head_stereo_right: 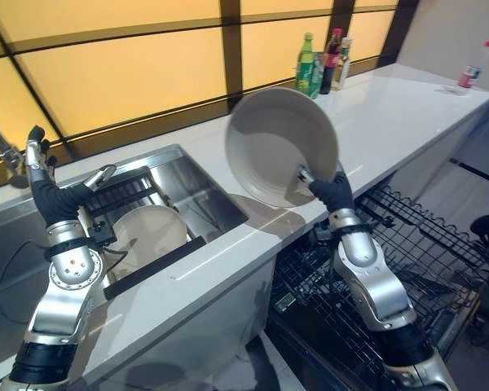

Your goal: Pick up plates and place into dishwasher.

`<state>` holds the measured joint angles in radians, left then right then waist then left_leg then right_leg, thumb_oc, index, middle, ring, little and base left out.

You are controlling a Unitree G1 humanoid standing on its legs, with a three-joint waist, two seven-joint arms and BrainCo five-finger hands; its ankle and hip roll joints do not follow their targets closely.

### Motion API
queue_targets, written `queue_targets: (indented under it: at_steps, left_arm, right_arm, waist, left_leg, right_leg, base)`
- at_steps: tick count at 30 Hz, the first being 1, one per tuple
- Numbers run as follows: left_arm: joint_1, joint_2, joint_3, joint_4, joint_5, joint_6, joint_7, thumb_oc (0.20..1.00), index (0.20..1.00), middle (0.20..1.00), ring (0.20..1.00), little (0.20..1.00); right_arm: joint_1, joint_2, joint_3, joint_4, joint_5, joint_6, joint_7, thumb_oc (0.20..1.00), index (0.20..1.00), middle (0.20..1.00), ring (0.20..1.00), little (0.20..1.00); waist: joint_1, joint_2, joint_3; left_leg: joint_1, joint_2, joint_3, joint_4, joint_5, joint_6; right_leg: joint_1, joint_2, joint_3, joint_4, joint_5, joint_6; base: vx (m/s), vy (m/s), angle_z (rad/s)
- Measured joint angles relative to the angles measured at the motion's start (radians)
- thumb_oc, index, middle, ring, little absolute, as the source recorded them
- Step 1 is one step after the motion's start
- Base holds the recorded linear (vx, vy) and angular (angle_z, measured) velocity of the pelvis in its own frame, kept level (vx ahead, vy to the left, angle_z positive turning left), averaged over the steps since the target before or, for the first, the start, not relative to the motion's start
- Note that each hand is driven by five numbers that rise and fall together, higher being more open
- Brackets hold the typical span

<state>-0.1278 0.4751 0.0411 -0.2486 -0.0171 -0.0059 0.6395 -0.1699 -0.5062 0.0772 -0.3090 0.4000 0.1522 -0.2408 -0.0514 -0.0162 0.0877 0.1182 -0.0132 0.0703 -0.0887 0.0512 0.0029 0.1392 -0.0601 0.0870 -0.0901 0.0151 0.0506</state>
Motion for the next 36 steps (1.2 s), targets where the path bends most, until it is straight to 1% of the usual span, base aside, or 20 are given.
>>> queue_targets:
  at_steps: [1, 2, 3, 5, 7, 8, 10, 12, 17, 19, 21, 24, 28, 31, 33, 36]
  left_arm:
    - [0.002, 0.000, 0.014, 0.004, 0.000, 0.000, 0.000, 1.000, 1.000, 1.000, 1.000, 1.000]
    - [0.004, 0.000, 0.026, 0.007, 0.000, 0.000, 0.000, 1.000, 1.000, 1.000, 1.000, 1.000]
    - [0.009, 0.000, 0.039, 0.009, -0.001, -0.001, 0.000, 1.000, 1.000, 1.000, 1.000, 1.000]
    - [0.020, 0.001, 0.067, 0.021, 0.000, -0.002, 0.000, 1.000, 1.000, 1.000, 1.000, 1.000]
    - [0.029, 0.002, 0.075, 0.041, 0.002, -0.002, 0.000, 1.000, 1.000, 1.000, 1.000, 1.000]
    - [0.049, 0.002, 0.091, 0.041, 0.002, -0.003, 0.000, 1.000, 1.000, 1.000, 1.000, 1.000]
    - [0.077, 0.008, 0.113, 0.052, 0.003, -0.004, 0.003, 1.000, 1.000, 1.000, 1.000, 1.000]
    - [0.093, 0.008, 0.143, 0.078, 0.003, -0.006, 0.013, 1.000, 1.000, 1.000, 1.000, 1.000]
    - [0.118, 0.014, 0.190, 0.117, 0.002, -0.028, 0.048, 1.000, 1.000, 1.000, 1.000, 1.000]
    - [0.132, 0.015, 0.198, 0.117, 0.002, -0.031, 0.050, 1.000, 1.000, 1.000, 1.000, 1.000]
    - [0.138, 0.015, 0.207, 0.117, 0.002, -0.031, 0.050, 1.000, 1.000, 1.000, 1.000, 1.000]
    - [0.144, 0.015, 0.209, 0.117, 0.003, -0.030, 0.044, 1.000, 1.000, 1.000, 1.000, 1.000]
    - [0.148, 0.017, 0.208, 0.117, 0.003, -0.027, 0.042, 1.000, 1.000, 1.000, 1.000, 1.000]
    - [0.153, 0.018, 0.208, 0.117, 0.003, -0.027, 0.039, 1.000, 1.000, 1.000, 1.000, 1.000]
    - [0.150, 0.019, 0.208, 0.117, 0.003, -0.027, 0.038, 1.000, 1.000, 1.000, 1.000, 1.000]
    - [0.142, 0.029, 0.204, 0.117, 0.003, -0.025, 0.039, 1.000, 1.000, 1.000, 1.000, 1.000]
  right_arm:
    - [0.033, -0.006, -0.031, 0.000, -0.009, -0.002, -0.006, 0.200, 0.200, 0.200, 0.200, 0.200]
    - [0.063, -0.011, -0.055, 0.000, -0.017, -0.008, -0.007, 0.200, 0.200, 0.200, 0.200, 0.200]
    - [0.095, -0.018, -0.080, 0.000, -0.018, -0.013, -0.008, 0.200, 0.200, 0.200, 0.200, 0.200]
    - [0.130, -0.020, -0.115, 0.001, -0.018, -0.022, -0.003, 0.200, 0.200, 0.200, 0.200, 0.200]
    - [0.179, -0.021, -0.153, 0.001, -0.019, -0.027, 0.012, 0.200, 0.200, 0.200, 0.200, 0.200]
    - [0.205, -0.021, -0.165, 0.001, -0.026, -0.028, 0.017, 0.200, 0.200, 0.200, 0.200, 0.200]
    - [0.263, -0.022, -0.192, 0.001, -0.043, -0.030, 0.025, 0.200, 0.200, 0.200, 0.200, 0.200]
    - [0.298, -0.022, -0.206, 0.003, -0.073, -0.029, 0.019, 0.200, 0.200, 0.200, 0.200, 0.200]
    - [0.353, -0.023, -0.246, 0.055, -0.183, -0.024, -0.008, 0.200, 0.200, 0.200, 0.200, 0.200]
    - [0.364, -0.024, -0.262, 0.094, -0.237, -0.017, -0.020, 0.200, 0.200, 0.200, 0.200, 0.200]
    - [0.370, -0.034, -0.278, 0.132, -0.260, -0.012, -0.033, 0.200, 0.200, 0.200, 0.200, 0.200]
    - [0.369, -0.055, -0.290, 0.168, -0.262, -0.011, -0.048, 0.200, 0.200, 0.200, 0.200, 0.200]
    - [0.359, -0.056, -0.299, 0.210, -0.268, -0.010, -0.052, 0.200, 0.200, 0.200, 0.200, 0.200]
    - [0.350, -0.063, -0.297, 0.258, -0.359, -0.009, -0.032, 0.200, 0.200, 0.200, 0.200, 0.200]
    - [0.344, -0.088, -0.292, 0.290, -0.429, -0.011, -0.008, 0.200, 0.200, 0.200, 0.200, 0.200]
    - [0.280, -0.171, -0.253, 0.376, -0.512, -0.014, 0.019, 0.200, 0.200, 0.200, 0.200, 0.200]
  waist:
    - [-0.018, 0.001, 0.001]
    - [-0.022, 0.003, 0.003]
    - [-0.036, 0.006, 0.004]
    - [-0.068, 0.013, 0.008]
    - [-0.082, 0.020, 0.008]
    - [-0.083, 0.024, 0.007]
    - [-0.113, 0.029, 0.006]
    - [-0.128, 0.034, 0.005]
    - [-0.133, 0.038, 0.006]
    - [-0.131, 0.039, 0.007]
    - [-0.129, 0.042, 0.009]
    - [-0.128, 0.056, 0.017]
    - [-0.126, 0.074, 0.029]
    - [-0.124, 0.082, 0.036]
    - [-0.123, 0.085, 0.039]
    - [-0.120, 0.090, 0.059]
  left_leg:
    - [0.003, 0.003, 0.015, 0.000, -0.002, -0.001]
    - [0.008, 0.005, 0.025, 0.000, -0.004, -0.002]
    - [0.013, 0.009, 0.038, 0.000, -0.009, -0.004]
    - [0.019, 0.016, 0.054, -0.004, -0.013, -0.008]
    - [0.027, 0.025, 0.075, -0.005, -0.022, -0.017]
    - [0.029, 0.030, 0.085, -0.005, -0.026, -0.019]
    - [0.029, 0.039, 0.092, -0.005, -0.030, -0.025]
    - [0.029, 0.046, 0.091, -0.001, -0.033, -0.030]
    - [0.028, 0.057, 0.092, -0.001, -0.039, -0.039]
    - [0.027, 0.057, 0.093, -0.001, -0.040, -0.040]
    - [0.025, 0.057, 0.092, -0.005, -0.040, -0.040]
    - [0.014, 0.057, 0.091, -0.005, -0.040, -0.040]
    - [-0.003, 0.058, 0.089, 0.000, -0.038, -0.040]
    - [-0.019, 0.058, 0.082, 0.000, -0.037, -0.041]
    - [-0.031, 0.057, 0.068, 0.000, -0.035, -0.041]
    - [-0.069, 0.056, 0.056, 0.001, -0.023, -0.039]
  right_leg:
    - [-0.004, 0.003, 0.015, 0.000, 0.003, -0.001]
    - [-0.004, 0.005, 0.022, 0.000, 0.004, -0.002]
    - [-0.003, 0.008, 0.037, -0.001, 0.003, -0.001]
    - [-0.008, 0.012, 0.044, -0.002, 0.003, 0.001]
    - [-0.022, 0.015, 0.044, -0.004, 0.013, 0.002]
    - [-0.026, 0.017, 0.044, -0.004, 0.017, -0.001]
    - [-0.035, 0.025, 0.047, -0.004, 0.020, -0.003]
    - [-0.042, 0.035, 0.064, -0.001, 0.024, -0.008]
    - [-0.056, 0.046, 0.092, -0.001, 0.028, -0.015]
    - [-0.057, 0.046, 0.093, -0.002, 0.028, -0.015]
    - [-0.058, 0.046, 0.093, -0.003, 0.028, -0.015]
    - [-0.069, 0.046, 0.093, -0.004, 0.029, -0.015]
    - [-0.085, 0.047, 0.087, -0.003, 0.031, -0.016]
    - [-0.094, 0.047, 0.080, -0.001, 0.035, -0.021]
    - [-0.105, 0.046, 0.066, -0.001, 0.035, -0.021]
    - [-0.133, 0.043, 0.051, -0.001, 0.036, -0.019]
  base:
    - [-0.03, -0.032, -0.34]
    - [-0.03, -0.039, -0.40]
    - [-0.01, -0.039, -0.33]
    - [0.03, -0.047, -0.36]
    - [0.02, -0.062, -0.56]
    - [-0.01, -0.081, -0.52]
    - [-0.01, -0.112, -0.30]
    - [-0.01, -0.092, -0.27]
    - [0.01, -0.086, -0.18]
    - [0.01, -0.099, -0.01]
    - [0.01, -0.106, 0.00]
    - [0.00, -0.105, 0.00]
    - [0.02, -0.093, 0.00]
    - [-0.01, -0.081, 0.06]
    - [-0.10, -0.084, 0.15]
    - [-0.08, -0.099, 0.15]
